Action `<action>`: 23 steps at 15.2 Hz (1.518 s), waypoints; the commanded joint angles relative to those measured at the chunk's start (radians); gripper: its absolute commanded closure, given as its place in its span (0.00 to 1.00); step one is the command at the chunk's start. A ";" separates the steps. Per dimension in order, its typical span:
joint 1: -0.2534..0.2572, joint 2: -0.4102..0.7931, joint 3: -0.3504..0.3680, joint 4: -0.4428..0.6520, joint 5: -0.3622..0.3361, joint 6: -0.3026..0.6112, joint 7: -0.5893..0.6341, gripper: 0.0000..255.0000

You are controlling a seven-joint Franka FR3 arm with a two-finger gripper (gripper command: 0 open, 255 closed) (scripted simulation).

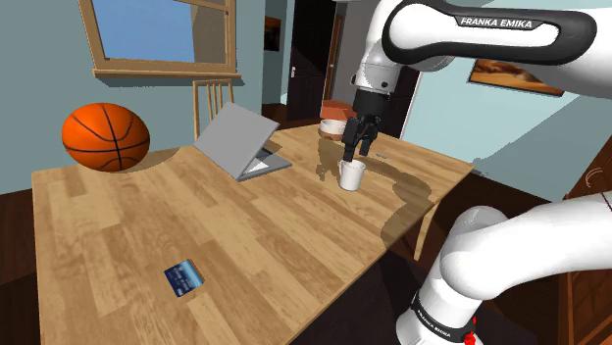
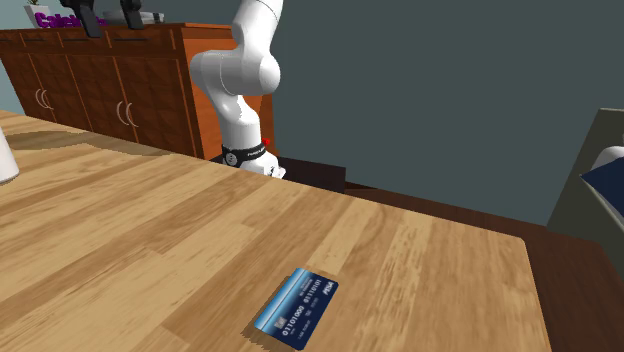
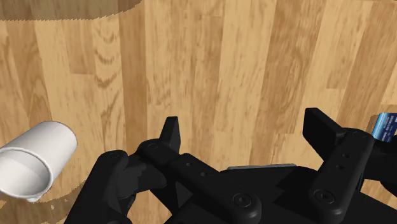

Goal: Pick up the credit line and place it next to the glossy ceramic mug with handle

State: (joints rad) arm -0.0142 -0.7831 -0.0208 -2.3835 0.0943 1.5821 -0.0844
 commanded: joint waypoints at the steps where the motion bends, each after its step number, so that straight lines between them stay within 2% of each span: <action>1: 0.000 0.000 0.000 0.000 0.000 0.000 0.000 0.00; 12: 0.066 0.360 0.212 0.163 0.106 0.049 0.259 0.00; 23: 0.134 0.807 0.357 0.459 0.113 0.056 0.519 0.00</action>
State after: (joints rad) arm 0.1116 -0.0171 0.3257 -1.9441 0.2082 1.6318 0.4107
